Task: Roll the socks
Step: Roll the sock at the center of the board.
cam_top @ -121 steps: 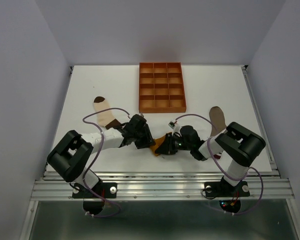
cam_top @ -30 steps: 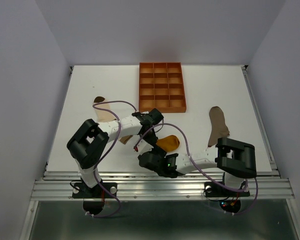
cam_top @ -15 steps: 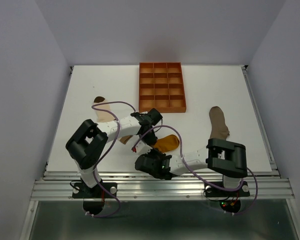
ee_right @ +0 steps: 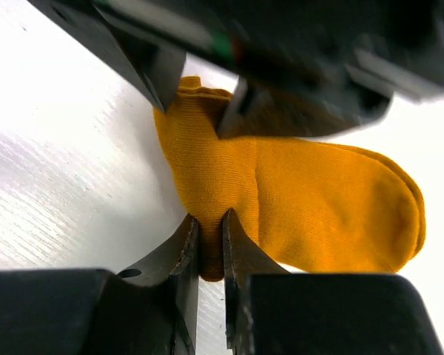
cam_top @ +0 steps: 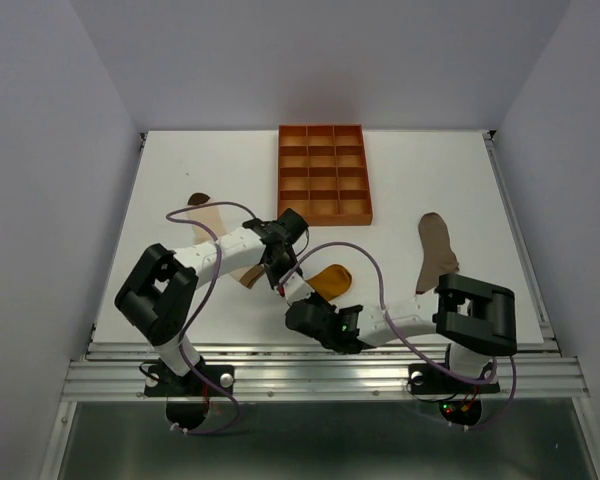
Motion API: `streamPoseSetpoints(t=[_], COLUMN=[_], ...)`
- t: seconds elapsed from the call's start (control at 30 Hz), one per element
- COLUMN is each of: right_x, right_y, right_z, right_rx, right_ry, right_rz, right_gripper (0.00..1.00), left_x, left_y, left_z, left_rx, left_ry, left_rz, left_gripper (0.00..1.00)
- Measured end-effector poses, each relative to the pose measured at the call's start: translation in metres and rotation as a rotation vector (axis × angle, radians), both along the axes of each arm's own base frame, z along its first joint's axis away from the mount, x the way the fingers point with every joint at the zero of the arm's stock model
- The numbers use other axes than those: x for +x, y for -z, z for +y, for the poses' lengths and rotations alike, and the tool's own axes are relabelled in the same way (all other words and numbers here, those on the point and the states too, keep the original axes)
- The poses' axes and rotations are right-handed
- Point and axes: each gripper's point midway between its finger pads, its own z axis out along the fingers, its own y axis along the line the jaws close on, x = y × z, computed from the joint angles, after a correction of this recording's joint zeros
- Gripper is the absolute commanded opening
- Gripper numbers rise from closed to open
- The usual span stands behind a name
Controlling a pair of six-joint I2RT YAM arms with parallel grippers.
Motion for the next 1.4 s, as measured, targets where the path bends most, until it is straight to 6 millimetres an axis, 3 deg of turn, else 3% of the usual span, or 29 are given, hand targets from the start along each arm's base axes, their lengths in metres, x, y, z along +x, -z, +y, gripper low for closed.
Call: streamPoseSetpoints(t=[0.4,0.5,0.67,0.8,1.07,1.4], right_x=[-0.003,-0.007,-0.01,-0.013,-0.017,-0.017], right_y=[-0.003,-0.004,-0.005,-0.006,-0.007,-0.007], right_z=[0.002,0.003,0.004,0.008,0.013,0.014], right_rx=[0.216,0.261,0.299,0.313,0.331,0.344], right_ry=[-0.086,-0.118,-0.153,-0.181,-0.225,-0.237], right_rz=[0.119,0.148,0.175,0.192,0.22,0.235], right_gripper=[0.01,0.01,0.01,0.01,0.01,0.01], left_x=[0.017,0.025,0.054,0.061,0.035,0.024], left_y=[-0.014,-0.02,-0.031,-0.031,-0.017,-0.005], left_z=[0.023,0.012,-0.028,-0.054,-0.091,-0.096], left_rx=[-0.002,-0.038,-0.156,-0.229,-0.29,-0.314], left_ry=[0.023,0.062,0.157,0.233,0.394,0.436], left_rz=[-0.025,-0.037,-0.091,-0.103,-0.054,-0.026], left_gripper=[0.43,0.42,0.4,0.36,0.3,0.29])
